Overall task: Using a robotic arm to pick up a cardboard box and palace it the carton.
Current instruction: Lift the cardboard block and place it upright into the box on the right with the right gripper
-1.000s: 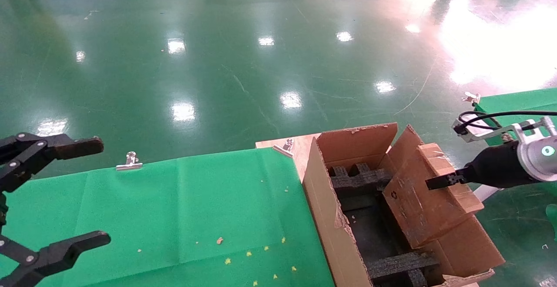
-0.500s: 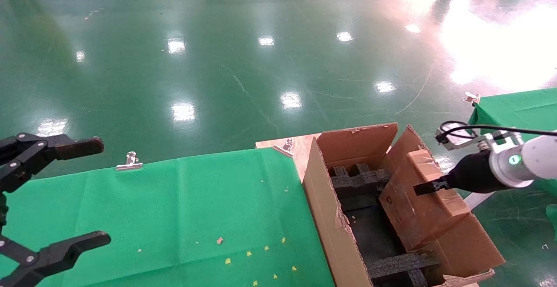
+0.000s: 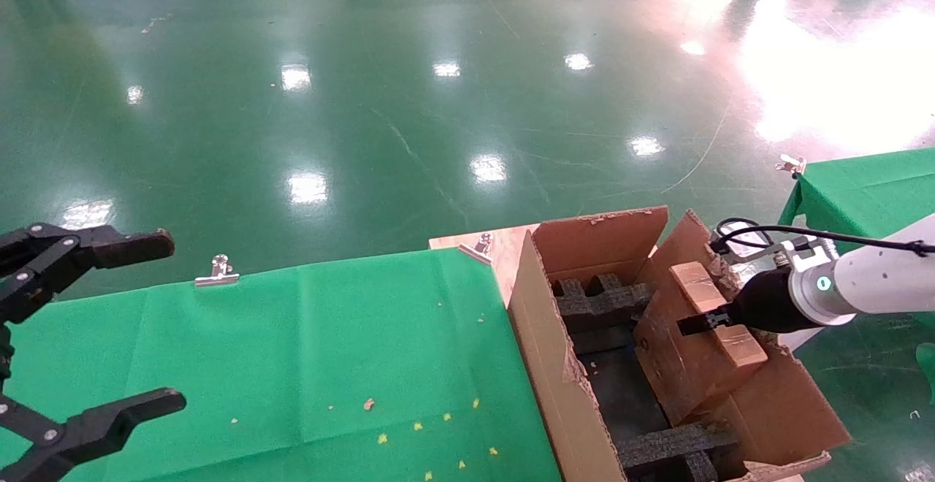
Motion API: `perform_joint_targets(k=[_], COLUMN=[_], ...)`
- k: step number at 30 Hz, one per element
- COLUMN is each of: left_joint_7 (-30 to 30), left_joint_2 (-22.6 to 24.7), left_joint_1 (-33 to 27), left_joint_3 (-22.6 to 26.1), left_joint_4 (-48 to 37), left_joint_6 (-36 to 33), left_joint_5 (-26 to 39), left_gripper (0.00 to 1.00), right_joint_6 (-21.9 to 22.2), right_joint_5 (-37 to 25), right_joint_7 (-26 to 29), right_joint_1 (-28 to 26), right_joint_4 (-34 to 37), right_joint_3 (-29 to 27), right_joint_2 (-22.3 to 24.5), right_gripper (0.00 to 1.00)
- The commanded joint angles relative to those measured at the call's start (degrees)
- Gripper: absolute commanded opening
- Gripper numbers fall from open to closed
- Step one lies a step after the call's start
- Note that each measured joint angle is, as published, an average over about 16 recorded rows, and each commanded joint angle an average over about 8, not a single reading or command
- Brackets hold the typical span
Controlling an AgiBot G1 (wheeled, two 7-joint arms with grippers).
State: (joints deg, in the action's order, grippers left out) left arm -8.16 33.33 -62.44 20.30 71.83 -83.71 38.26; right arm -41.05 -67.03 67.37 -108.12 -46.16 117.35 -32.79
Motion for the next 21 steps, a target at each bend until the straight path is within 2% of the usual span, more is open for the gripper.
perform_joint_targets(k=[1, 21], left_joint_7=[0.0, 0.0], left_joint_2=[0.0, 0.0], left_joint_1=[0.0, 0.0], left_joint_3=[0.0, 0.0], left_joint_4=[0.0, 0.0], left_joint_6=[0.0, 0.0], left_joint_5=[0.0, 0.0], left_gripper=[1.00, 1.00], right_joint_6=[0.5, -1.1], right_joint_5=[1.0, 9.6], right_joint_7=[-0.9, -9.8], right_joint_1=[1.3, 10.5], right_joint_4=[1.2, 11.7], right_joint_3=[-0.3, -4.1], right_joint_2=[-0.7, -5.0], right_gripper=[0.00, 0.00])
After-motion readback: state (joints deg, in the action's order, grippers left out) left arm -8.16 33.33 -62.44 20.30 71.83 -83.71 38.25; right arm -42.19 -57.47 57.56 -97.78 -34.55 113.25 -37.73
